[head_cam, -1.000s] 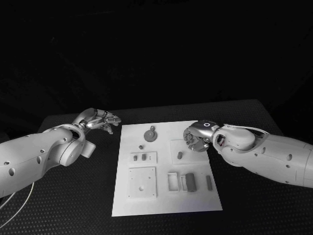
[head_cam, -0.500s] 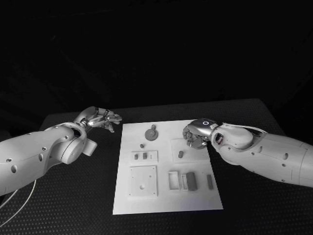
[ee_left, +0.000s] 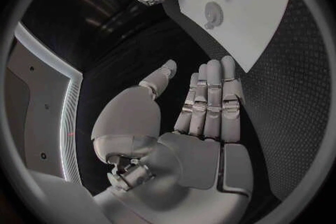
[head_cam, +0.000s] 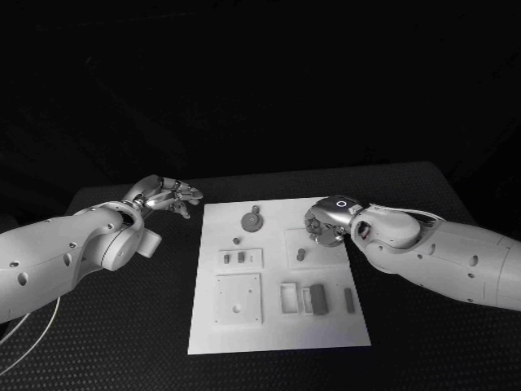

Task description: Assemble the parts on the task board

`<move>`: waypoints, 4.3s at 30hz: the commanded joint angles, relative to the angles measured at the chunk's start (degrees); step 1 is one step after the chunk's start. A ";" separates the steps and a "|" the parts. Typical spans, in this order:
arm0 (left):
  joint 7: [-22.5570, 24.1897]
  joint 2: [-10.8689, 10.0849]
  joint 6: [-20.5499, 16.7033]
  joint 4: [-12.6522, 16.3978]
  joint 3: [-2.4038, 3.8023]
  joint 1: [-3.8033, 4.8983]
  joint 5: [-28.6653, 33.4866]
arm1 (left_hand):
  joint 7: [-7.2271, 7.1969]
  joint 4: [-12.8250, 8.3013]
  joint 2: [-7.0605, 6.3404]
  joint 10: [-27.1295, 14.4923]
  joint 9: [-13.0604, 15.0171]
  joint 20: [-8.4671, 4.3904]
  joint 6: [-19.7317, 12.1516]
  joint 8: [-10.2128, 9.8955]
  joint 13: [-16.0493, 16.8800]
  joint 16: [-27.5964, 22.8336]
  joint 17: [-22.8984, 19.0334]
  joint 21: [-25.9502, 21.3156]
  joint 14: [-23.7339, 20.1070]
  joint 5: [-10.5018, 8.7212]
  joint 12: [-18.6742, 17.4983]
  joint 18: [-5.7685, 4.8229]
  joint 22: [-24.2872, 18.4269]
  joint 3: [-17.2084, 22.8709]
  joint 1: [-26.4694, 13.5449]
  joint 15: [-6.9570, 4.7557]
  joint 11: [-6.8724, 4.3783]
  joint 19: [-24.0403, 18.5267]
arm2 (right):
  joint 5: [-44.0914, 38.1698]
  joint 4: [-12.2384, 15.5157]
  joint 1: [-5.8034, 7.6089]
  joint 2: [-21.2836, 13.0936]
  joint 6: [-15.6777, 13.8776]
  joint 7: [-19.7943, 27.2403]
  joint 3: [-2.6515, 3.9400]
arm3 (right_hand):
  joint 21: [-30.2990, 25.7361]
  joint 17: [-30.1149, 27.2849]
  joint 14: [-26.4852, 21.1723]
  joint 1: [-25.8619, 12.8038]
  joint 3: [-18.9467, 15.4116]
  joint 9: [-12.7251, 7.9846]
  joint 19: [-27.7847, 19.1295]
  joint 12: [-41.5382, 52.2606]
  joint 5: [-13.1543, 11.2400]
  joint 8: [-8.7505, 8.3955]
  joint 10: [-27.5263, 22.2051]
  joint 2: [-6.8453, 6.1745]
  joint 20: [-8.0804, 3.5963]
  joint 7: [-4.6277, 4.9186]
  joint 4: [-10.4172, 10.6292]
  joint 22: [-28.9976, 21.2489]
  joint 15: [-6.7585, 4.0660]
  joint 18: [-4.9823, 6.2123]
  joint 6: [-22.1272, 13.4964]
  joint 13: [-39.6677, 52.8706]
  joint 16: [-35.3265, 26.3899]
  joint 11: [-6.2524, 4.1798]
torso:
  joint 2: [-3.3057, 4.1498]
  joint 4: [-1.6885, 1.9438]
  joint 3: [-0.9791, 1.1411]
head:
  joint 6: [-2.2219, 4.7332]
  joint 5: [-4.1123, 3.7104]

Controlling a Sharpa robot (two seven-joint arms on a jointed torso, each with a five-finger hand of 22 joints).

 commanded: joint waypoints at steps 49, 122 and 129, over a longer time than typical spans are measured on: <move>-0.13 0.08 0.61 -0.46 0.04 0.07 0.43 | 0.05 -0.69 0.10 -1.08 0.00 0.21 -0.90 0.36 0.23 -0.58 0.33 -0.86 0.60 0.30 -0.05 0.71 -0.33 -0.09 0.41 -0.06 0.17 0.73 | -0.15 7.44 -0.02 -2.72 -4.55 -2.09 1.97 | 0.93 3.53 0.00 2.45 -0.30 2.11 1.32 -0.89 0.17 0.91 2.52 -0.91 -0.74 -0.69 -0.26 1.49 -1.26 2.39 1.60 2.34 1.20 -0.97 | -0.03 0.00 0.02 | 0.08 0.36; -0.45 2.17 0.68 -2.68 0.03 0.24 0.52 | 0.02 -0.57 0.06 -1.16 0.05 0.23 -0.93 0.63 0.38 -0.85 0.54 -1.20 0.67 0.30 0.02 0.71 -0.45 -0.16 0.24 -0.04 0.19 0.90 | -0.37 10.08 -5.49 8.79 -2.85 0.32 -3.66 | 0.63 4.21 -0.07 2.09 -0.14 2.82 1.30 -1.57 0.16 0.59 2.44 -0.37 -0.77 -0.56 -0.31 1.68 -1.21 2.39 1.19 2.91 0.64 -0.90 | -0.02 -0.04 -0.02 | -2.58 6.84; -0.47 2.22 0.73 -2.70 0.03 0.24 0.52 | 0.02 -0.57 0.06 -1.17 0.05 0.24 -0.94 0.64 0.39 -0.87 0.55 -1.23 0.67 0.30 0.02 0.71 -0.45 -0.16 0.23 -0.04 0.19 0.91 | -0.37 9.38 -5.49 9.13 -2.66 0.40 -3.96 | 0.62 4.24 -0.07 2.06 -0.15 2.86 1.30 -1.60 0.16 0.57 2.44 -0.36 -0.77 -0.56 -0.31 1.69 -1.20 2.39 1.18 2.95 0.61 -0.90 | -0.01 -0.01 -0.04 | -2.63 6.85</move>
